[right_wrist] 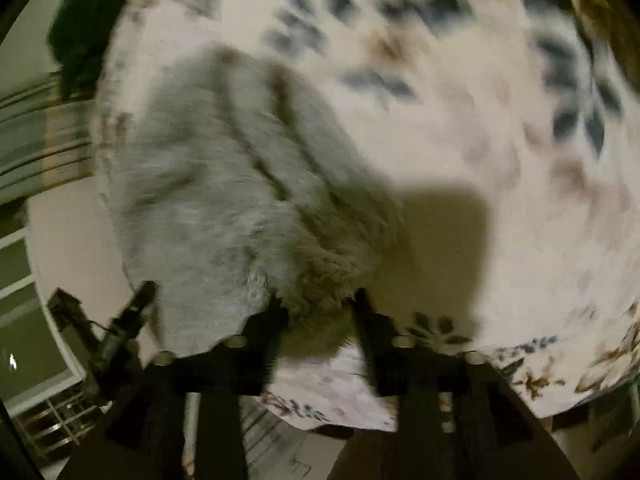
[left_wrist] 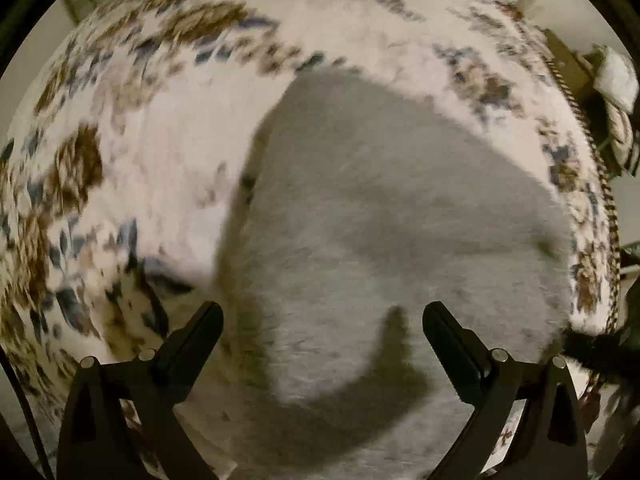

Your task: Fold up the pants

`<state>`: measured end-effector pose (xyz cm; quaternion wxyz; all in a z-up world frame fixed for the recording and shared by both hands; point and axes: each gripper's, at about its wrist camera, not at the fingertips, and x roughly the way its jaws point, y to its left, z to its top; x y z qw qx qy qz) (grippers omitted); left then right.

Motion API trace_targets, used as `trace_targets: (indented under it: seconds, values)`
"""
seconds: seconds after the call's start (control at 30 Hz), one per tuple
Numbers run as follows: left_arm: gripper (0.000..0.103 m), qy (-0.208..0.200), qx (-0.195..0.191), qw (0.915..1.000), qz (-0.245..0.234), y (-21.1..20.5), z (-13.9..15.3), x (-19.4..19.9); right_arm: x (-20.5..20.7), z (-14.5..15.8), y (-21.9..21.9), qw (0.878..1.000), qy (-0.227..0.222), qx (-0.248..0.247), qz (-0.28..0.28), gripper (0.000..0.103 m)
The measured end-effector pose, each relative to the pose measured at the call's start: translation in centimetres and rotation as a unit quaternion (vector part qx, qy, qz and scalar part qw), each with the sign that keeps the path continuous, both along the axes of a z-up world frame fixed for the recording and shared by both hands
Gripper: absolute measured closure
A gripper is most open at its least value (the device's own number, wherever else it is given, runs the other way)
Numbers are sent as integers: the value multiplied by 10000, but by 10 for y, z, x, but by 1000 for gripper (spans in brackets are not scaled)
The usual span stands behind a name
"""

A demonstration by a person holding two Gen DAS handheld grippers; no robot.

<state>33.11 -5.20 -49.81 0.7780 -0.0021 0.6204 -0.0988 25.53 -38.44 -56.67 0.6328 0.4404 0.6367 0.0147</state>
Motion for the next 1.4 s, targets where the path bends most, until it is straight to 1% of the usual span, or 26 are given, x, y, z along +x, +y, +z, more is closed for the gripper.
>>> trace_targets:
  seconds: [0.03, 0.07, 0.13, 0.2, 0.27, 0.33, 0.37, 0.4, 0.43, 0.5, 0.53, 0.63, 0.7, 0.73, 0.77, 0.83, 0.9, 0.97, 1.03, 1.13, 1.17, 1.2, 1.23, 1.27, 1.33, 1.4]
  values:
    - [1, -67, -19, 9999, -96, -4, 7, 3, 10, 20, -5, 9993, -337, -113, -100, 27]
    - [1, -111, -27, 9998, -153, -7, 11, 6, 18, 32, -10, 9981, -569, -174, -185, 22]
    - [1, -183, 0, 9995, -242, -11, 16, 15, 42, 43, -18, 9957, -867, -176, -277, 22]
    - [1, -200, 5, 9994, -289, -16, 17, 25, 78, 36, -24, 9953, -894, -270, -254, 22]
    - [1, -202, 45, 9993, -316, -19, 15, 36, 117, 11, -23, 9976, -636, -277, -47, 22]
    - [1, -189, 58, 9992, -350, -21, 12, 45, 153, -19, -10, 9989, -366, 34, 288, 24]
    - [1, -180, 74, 9992, -357, -21, 10, 47, 151, -29, -6, 9985, -325, 46, 446, 45]
    - [1, -153, 80, 9992, -369, -21, 8, 50, 155, -32, 2, 9970, -291, -156, 705, 65]
    - [1, -137, 80, 9992, -369, -21, 7, 52, 158, -31, 8, 9944, -338, -414, 911, 76]
    - [1, -83, 84, 9993, -366, -20, 3, 56, 163, -22, 12, 9892, -541, -874, 1045, 77]
    - [1, -45, 67, 9993, -367, -19, 0, 58, 164, -24, 5, 9898, -514, -989, 886, 78]
    - [1, 43, 45, 9994, -331, -16, -6, 62, 155, -41, -15, 9945, -277, -861, 521, 77]
    - [1, 52, 20, 9995, -309, -15, -5, 63, 149, -44, -16, 9974, -311, -551, 352, 73]
    - [1, 49, -7, 9996, -295, -14, -4, 62, 142, -39, -18, 9984, -347, -371, 232, 65]
    - [1, 49, -40, 9996, -284, -13, -3, 62, 134, -33, -19, 9990, -363, -237, 82, 46]
    - [1, 41, -110, 9996, -264, -11, 1, 59, 103, -11, -26, 9974, -605, -123, -369, 27]
    - [1, 30, -136, 9995, -266, -9, 4, 55, 66, 1, -32, 9960, -547, -168, -691, 26]
    - [1, 39, -120, 9996, -265, -6, 5, 50, 31, -4, -26, 9942, -320, 31, -1023, 26]
    - [1, 80, -103, 9996, -257, -2, 3, 43, -3, -25, -16, 9906, 27, 484, -1280, 26]
    - [1, 202, -38, 9995, -245, 2, -6, 34, -18, -56, 6, 9870, 209, 922, -1298, 26]
    - [1, 253, -18, 9994, -235, 4, -10, 32, -17, -65, 20, 9866, 208, 1043, -1240, 29]
    - [1, 292, 5, 9993, -222, 5, -13, 30, -16, -68, 28, 9864, 141, 1112, -1203, 39]
    - [1, 314, 19, 9993, -205, 7, -16, 28, -15, -68, 36, 9876, 113, 1084, -1127, 81]
    - [1, 323, 51, 9993, -191, 10, -18, 26, -14, -63, 43, 9922, 182, 778, -955, 86]
    - [1, 348, 84, 9992, -163, 14, -21, 23, -17, -48, 47, 9970, 263, 170, -704, 88]
    - [1, 402, 21, 9991, -121, 18, -24, 21, -24, -46, 42, 9968, 346, 5, -722, 88]
